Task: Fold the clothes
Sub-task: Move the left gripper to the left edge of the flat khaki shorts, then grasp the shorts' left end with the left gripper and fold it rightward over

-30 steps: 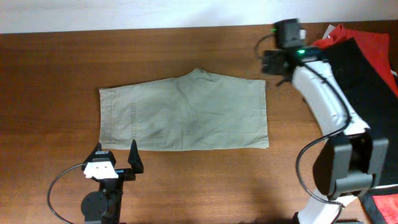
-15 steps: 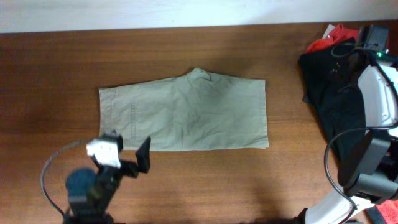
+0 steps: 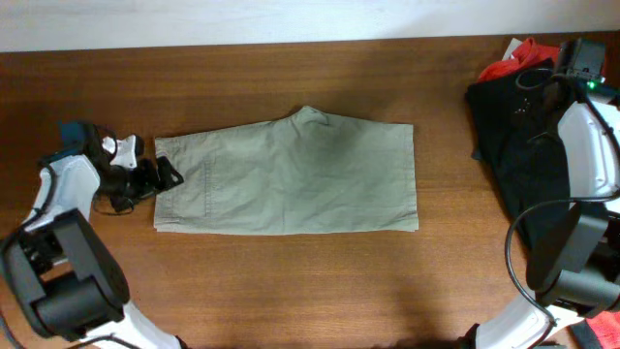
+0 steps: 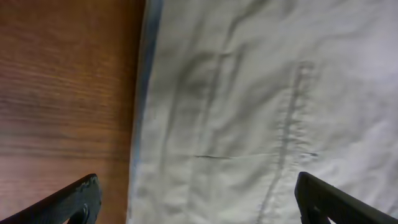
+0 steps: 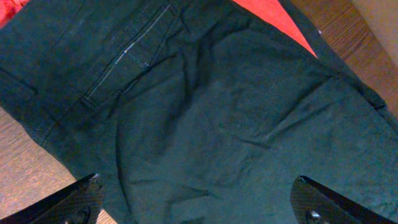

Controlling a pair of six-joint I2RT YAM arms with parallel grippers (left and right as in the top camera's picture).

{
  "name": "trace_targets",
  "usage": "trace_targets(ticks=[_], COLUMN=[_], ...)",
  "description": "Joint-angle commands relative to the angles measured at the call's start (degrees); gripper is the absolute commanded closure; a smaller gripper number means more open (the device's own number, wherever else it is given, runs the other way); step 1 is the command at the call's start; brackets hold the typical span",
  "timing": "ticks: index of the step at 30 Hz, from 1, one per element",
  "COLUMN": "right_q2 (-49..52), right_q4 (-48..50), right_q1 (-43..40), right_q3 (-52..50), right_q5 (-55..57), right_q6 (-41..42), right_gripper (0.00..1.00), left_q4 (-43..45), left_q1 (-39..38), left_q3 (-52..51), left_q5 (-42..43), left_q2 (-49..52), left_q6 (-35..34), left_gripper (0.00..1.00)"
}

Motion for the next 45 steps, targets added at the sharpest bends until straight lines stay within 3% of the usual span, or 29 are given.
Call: trace_targets(ticks=[1, 4, 7, 9, 10, 11, 13, 15, 17, 23, 27, 30, 35, 40, 45], right_q2=[-0.8, -0.8, -0.8, -0.8, -0.8, -0.8, -0.8, -0.8, -0.8, -0.8, -0.8, -0.8, -0.8, -0.8, -0.8], right_q4=[0.0, 0.1, 0.1, 0.1, 0.1, 0.0, 0.1, 0.0, 0.0, 0.0, 0.1, 0.1, 0.0, 0.1, 0.0], right_q1=[-0.1, -0.1, -0.1, -0.1, -0.1, -0.1, -0.1, -0.1, -0.1, -0.1, -0.1, -0.1, -0.1, -0.1, -0.1], right_q3=[0.2, 0.2, 0.2, 0.2, 0.2, 0.2, 0.2, 0.2, 0.2, 0.2, 0.2, 0.2, 0.2, 0.2, 0.2], right_q5=[0.6, 0.6, 0.6, 0.6, 0.6, 0.6, 0.6, 0.6, 0.6, 0.6, 0.6, 0.6, 0.6, 0.6, 0.6], right_q6=[0.5, 0.5, 0.5, 0.5, 0.5, 0.5, 0.5, 0.5, 0.5, 0.5, 0.5, 0.5, 0.5, 0.5, 0.5], right_gripper=[0.01, 0.01, 0.01, 0.01, 0.01, 0.01, 0.01, 0.01, 0.02, 0.01, 0.01, 0.01, 0.01, 0.01, 0.01], left_q4=[2.6, 2.4, 0.8, -0.1, -0.1, -0.3, -0.3, -0.3, -1.9, -24.7, -37.8, -41.0, -44.3, -41.1, -28.4], left_q1=[1.0, 1.1, 0.7, 0.2, 0.2, 0.2, 0.2, 0.3, 1.3, 2.6, -0.5, -7.3, -20.7, -35.3, -45.3], left_q3=[0.4, 0.4, 0.3, 0.3, 0.3, 0.3, 0.3, 0.5, 3.4, 29.6, 47.3, 54.1, 55.2, 54.9, 40.9], left_q5=[1.8, 5.7, 8.3, 12.6, 12.5, 12.5, 12.5, 11.4, 3.1, -16.2, -18.0, -18.0, -18.8, -19.9, -17.7], left_q2=[2.7, 9.2, 13.6, 14.1, 14.1, 14.1, 14.1, 14.1, 14.1, 14.0, 13.0, 7.4, 2.7, 3.1, 3.5], left_q6=[5.3, 10.5, 11.5, 12.8, 12.7, 12.7, 12.7, 12.5, 3.9, -6.7, -8.6, -8.6, -10.8, -13.4, -17.5], left_gripper=[0.01, 0.01, 0.02, 0.33, 0.36, 0.46, 0.82, 0.99, 1.00, 1.00, 1.00, 1.00, 1.00, 1.00, 1.00])
